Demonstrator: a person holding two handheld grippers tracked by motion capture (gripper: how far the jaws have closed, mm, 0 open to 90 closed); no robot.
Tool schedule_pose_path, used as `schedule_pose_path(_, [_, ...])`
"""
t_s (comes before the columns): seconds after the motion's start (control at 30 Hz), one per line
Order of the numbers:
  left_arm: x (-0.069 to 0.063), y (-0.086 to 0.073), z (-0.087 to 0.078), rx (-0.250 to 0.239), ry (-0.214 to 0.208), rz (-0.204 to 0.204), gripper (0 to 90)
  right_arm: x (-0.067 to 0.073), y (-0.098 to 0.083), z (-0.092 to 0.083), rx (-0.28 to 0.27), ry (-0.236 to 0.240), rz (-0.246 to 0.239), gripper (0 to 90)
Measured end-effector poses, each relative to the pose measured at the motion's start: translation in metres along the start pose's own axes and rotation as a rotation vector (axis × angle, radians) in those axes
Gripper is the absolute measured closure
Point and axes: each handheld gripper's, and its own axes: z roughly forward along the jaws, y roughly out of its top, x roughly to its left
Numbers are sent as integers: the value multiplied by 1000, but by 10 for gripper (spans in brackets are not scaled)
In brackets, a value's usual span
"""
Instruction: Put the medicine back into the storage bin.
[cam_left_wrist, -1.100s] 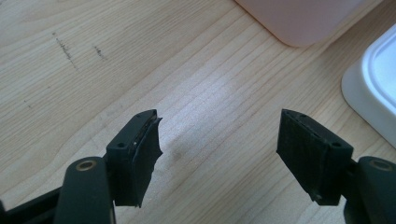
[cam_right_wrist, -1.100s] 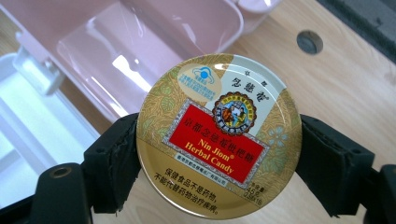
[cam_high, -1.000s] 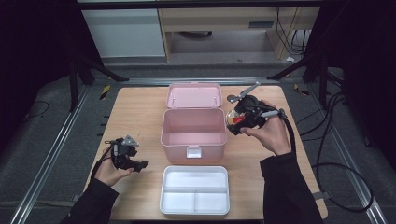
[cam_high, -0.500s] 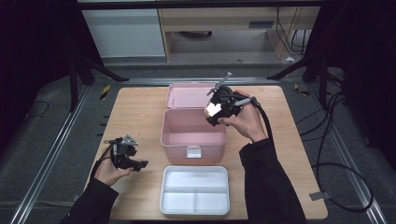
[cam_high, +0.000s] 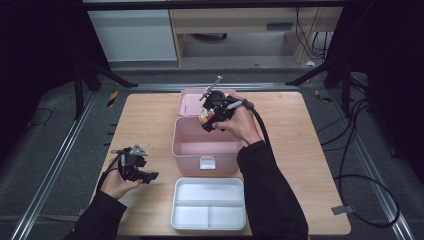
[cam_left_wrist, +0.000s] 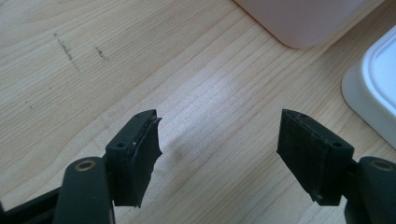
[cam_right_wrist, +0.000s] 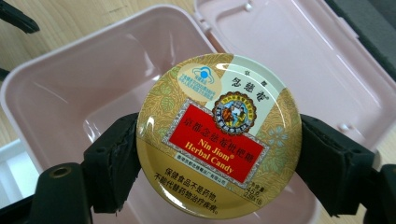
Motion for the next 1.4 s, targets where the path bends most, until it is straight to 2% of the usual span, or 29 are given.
schedule_pose_path(0.17, [0,0,0,-2,-1,-2,290,6,7,17,8,11,-25,206])
schedule_pose_path(0.27, [0,0,0,-2,0,-2,290,8,9,23,13,17,-20,206])
schedule_pose_path(0.47, [0,0,0,1,-3,0,290,12,14,46,46,36,-46,206])
schedule_pose_path(0.67, [0,0,0,-1,-2,0,290,16,16,60,72,46,-63,206])
schedule_pose_path(0.7, [0,0,0,-1,-2,0,290,18,15,66,80,52,-78,206])
schedule_pose_path(1.2, [0,0,1,4,-4,7,289,25,10,101,170,110,-72,203])
schedule_pose_path(1.4, [0,0,1,4,-5,7,288,28,9,110,172,134,-73,191])
